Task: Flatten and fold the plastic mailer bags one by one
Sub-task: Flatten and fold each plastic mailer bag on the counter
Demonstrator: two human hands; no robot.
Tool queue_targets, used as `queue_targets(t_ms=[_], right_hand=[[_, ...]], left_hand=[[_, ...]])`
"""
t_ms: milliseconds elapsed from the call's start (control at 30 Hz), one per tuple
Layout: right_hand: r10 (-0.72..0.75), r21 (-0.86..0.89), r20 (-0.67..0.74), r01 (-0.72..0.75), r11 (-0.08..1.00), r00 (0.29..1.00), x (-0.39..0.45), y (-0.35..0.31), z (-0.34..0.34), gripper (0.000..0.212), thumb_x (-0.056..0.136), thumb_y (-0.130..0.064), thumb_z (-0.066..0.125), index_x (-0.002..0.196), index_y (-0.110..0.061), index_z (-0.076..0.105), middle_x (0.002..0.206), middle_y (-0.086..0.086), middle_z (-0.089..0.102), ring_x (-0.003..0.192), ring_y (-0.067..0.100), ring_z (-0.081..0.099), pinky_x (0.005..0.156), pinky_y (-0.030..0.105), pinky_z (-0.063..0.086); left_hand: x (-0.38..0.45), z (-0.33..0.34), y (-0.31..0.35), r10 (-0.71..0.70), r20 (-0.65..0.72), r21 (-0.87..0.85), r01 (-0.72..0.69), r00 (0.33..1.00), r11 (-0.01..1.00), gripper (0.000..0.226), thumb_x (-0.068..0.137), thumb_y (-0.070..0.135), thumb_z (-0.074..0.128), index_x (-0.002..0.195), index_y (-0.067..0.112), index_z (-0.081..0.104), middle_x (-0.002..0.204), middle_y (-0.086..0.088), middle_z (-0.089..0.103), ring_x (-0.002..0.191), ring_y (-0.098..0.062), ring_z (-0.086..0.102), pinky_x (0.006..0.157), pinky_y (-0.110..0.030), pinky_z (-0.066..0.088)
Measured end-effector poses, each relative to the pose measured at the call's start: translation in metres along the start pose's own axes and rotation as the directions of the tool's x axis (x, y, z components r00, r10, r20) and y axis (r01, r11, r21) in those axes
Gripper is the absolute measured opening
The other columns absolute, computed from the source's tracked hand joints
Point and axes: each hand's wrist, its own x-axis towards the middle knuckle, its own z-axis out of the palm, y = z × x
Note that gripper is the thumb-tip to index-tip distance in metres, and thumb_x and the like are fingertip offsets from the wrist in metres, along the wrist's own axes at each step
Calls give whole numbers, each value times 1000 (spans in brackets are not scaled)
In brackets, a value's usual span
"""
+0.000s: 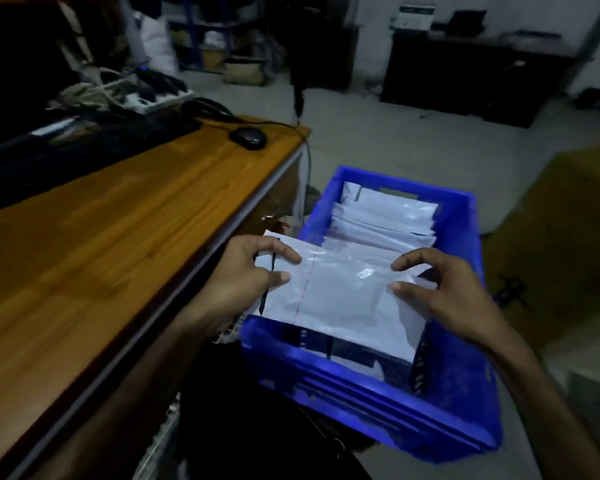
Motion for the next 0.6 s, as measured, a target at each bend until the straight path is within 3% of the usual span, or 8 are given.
queue_targets(t_ms=[33,100,233,300,367,433,500,600], right_hand=[[20,-46,29,-19,999,999,0,7,-6,22,83,-14,85,100,-21,73,76,-32,66,65,-6,58,63,8,40],[66,-119,100,-54,991,993,2,21,-11,30,80,-24,89,103,-30,71,89,-18,69,66,0,57,65,16,44],[116,-230,284,-50,972,952,12,39,-8,41,75,-53,84,108,-34,69,106,-8,71,99,12,67,88,39,55],[108,-241,361,-19,970,926,18,45,-2,27,79,-40,86,99,-30,71,98,-10,73,94,10,68,86,41,54],[123,-282,434,5,959,892,24,50,3,21,80,-34,88,88,-30,69,87,-12,71,84,4,65,77,34,52],[159,-357,513,41,933,843,28,56,11,28,81,-34,88,77,-31,61,72,-14,59,69,0,55,65,21,42],[222,-409,584,47,911,781,30,61,20,33,81,-30,88,71,-33,56,64,-14,54,61,-1,51,59,17,35],[315,-488,631,47,872,709,32,64,32,28,81,-30,87,76,-19,61,67,-6,60,62,10,53,63,32,42]], left_hand=[[9,9,-2,8,42,31,-10,999,999,28,82,-13,76,85,14,81,93,10,75,87,-4,69,78,-28,52],[23,24,-8,7,110,73,-16,994,997,29,81,-12,77,84,17,80,93,10,73,90,-2,67,82,-31,52],[37,48,-24,-24,167,94,9,986,996,34,80,-10,79,81,24,80,94,15,72,102,0,64,88,-30,51],[38,54,-33,-26,186,112,5,982,994,34,78,-12,79,79,23,79,89,20,72,97,5,65,87,-25,46],[39,56,-40,-32,216,158,-3,976,987,33,76,-14,77,81,19,78,89,17,74,93,6,65,89,-23,44],[38,57,-45,-31,254,258,-37,967,965,30,77,-10,78,83,19,76,94,12,73,95,5,64,91,-19,42],[34,59,-47,-4,257,379,-97,966,920,29,79,-3,80,85,24,74,98,13,65,96,5,60,86,-12,40],[30,62,-53,83,290,475,-219,953,852,29,78,-5,79,91,20,72,101,13,47,94,9,54,81,-4,36]])
